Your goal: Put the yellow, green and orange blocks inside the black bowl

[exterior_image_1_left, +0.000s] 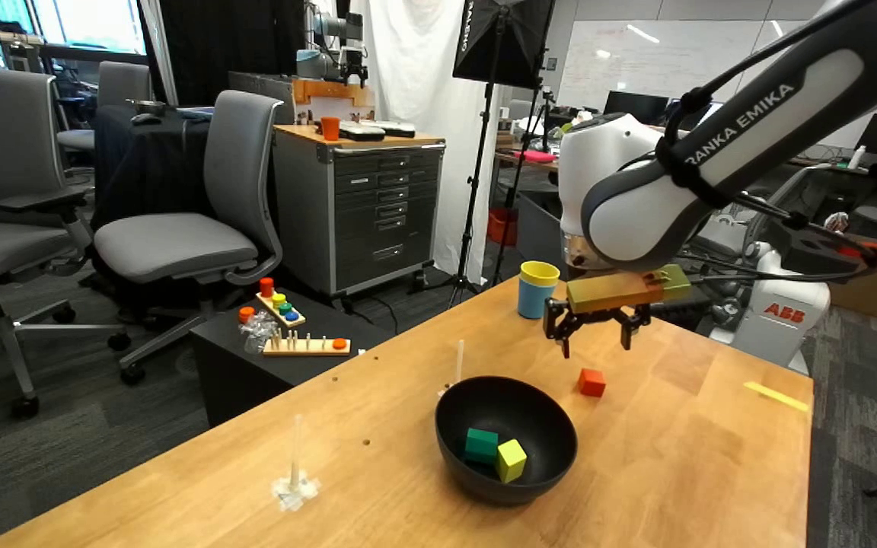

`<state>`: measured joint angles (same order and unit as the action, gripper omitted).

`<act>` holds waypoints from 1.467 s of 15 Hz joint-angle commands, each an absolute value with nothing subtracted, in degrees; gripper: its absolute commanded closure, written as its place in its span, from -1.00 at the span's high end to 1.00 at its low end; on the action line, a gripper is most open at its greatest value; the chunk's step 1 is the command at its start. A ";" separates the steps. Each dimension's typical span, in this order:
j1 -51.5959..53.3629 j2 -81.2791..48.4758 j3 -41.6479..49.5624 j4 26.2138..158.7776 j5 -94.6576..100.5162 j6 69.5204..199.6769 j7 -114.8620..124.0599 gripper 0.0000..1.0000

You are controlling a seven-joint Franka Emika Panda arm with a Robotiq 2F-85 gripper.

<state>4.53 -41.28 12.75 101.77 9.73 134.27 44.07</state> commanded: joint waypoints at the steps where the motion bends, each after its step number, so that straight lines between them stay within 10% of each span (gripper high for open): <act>1: 3.96 -40.92 12.04 103.74 7.82 137.87 43.53 1.00; 22: 3.31 -45.14 13.40 104.78 5.57 142.47 43.59 1.00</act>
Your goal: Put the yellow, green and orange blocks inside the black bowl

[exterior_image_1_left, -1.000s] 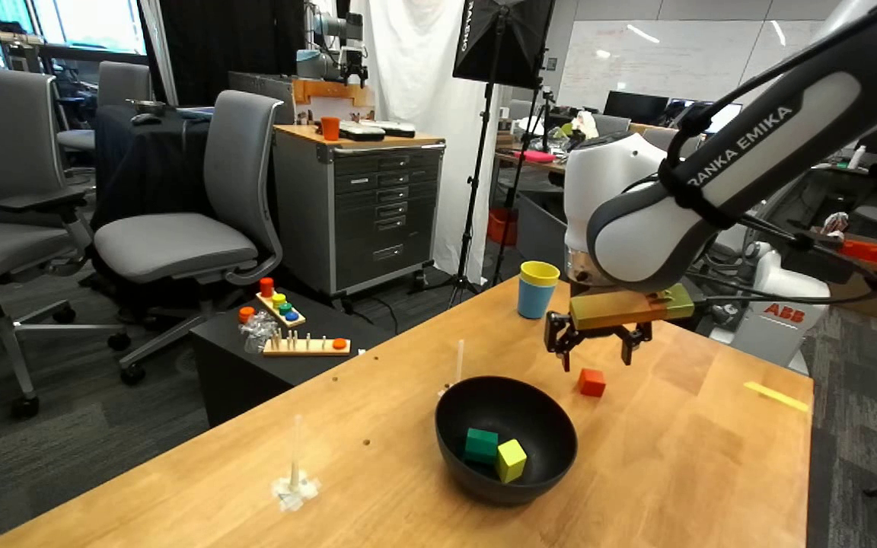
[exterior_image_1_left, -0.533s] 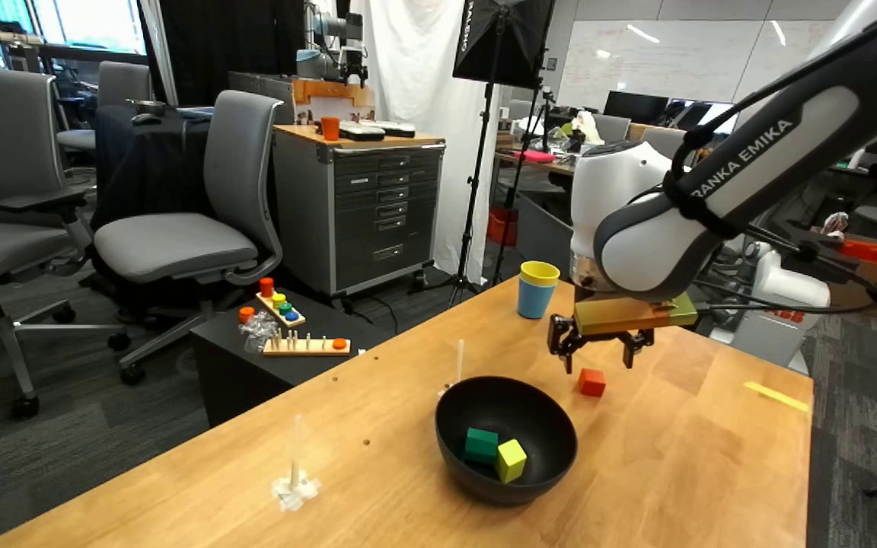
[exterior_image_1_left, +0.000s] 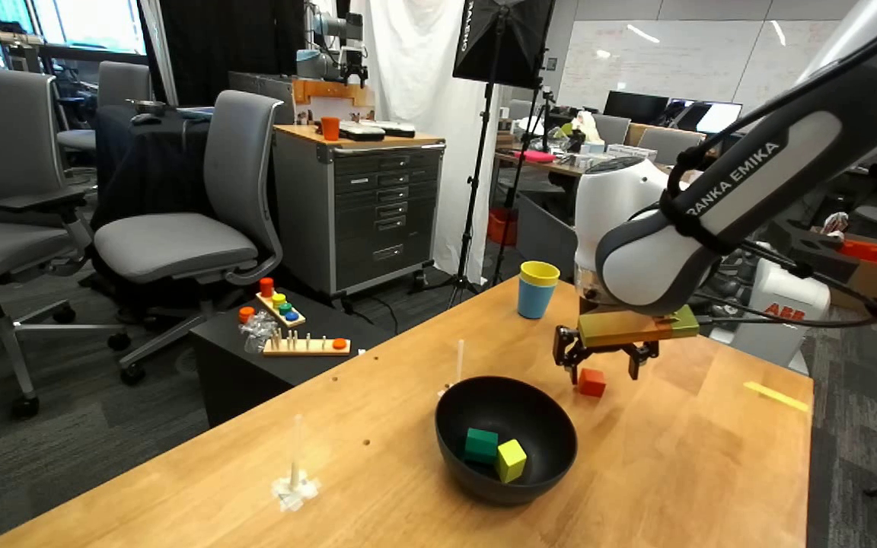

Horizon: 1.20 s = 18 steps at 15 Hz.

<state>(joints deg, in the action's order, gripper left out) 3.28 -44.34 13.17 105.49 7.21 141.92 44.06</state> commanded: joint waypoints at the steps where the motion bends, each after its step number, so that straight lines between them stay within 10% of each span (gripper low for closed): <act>1: 3.28 -45.39 13.31 104.61 5.44 142.37 43.53 0.52; 10: 3.32 -45.26 13.02 104.52 4.16 143.12 43.17 -0.73; 18: 3.94 -40.45 10.58 106.61 4.08 142.55 39.16 -0.66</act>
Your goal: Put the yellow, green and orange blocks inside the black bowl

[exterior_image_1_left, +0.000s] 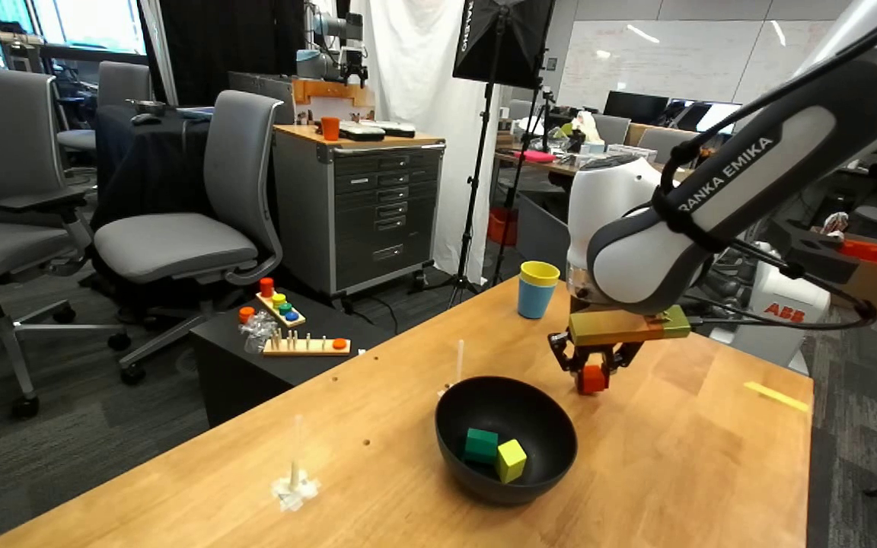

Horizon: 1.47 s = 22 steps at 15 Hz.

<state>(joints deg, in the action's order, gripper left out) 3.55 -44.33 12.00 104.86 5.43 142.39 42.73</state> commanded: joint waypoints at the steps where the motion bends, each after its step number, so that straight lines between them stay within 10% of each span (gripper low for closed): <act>1: 4.13 -39.50 10.04 106.89 4.10 142.62 38.15 -0.66; 22: 4.66 -32.59 -2.27 112.99 -0.88 139.31 10.13 -0.66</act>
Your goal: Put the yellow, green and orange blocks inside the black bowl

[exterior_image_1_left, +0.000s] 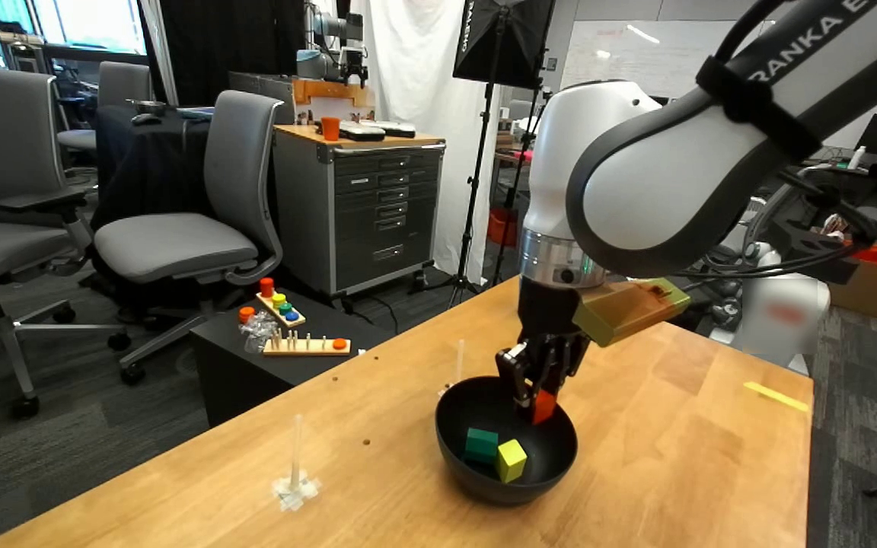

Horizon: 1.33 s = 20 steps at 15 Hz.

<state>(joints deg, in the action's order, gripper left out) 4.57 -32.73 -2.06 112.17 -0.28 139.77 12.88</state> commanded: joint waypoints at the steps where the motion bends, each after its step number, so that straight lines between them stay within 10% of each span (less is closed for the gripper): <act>1: 4.92 -32.87 -2.02 113.17 -0.49 139.62 9.99 -0.66; 14: 5.96 -34.55 -0.73 113.09 1.70 140.27 10.33 -0.60; 20: 5.96 -34.33 -0.74 113.13 1.83 140.17 10.22 0.53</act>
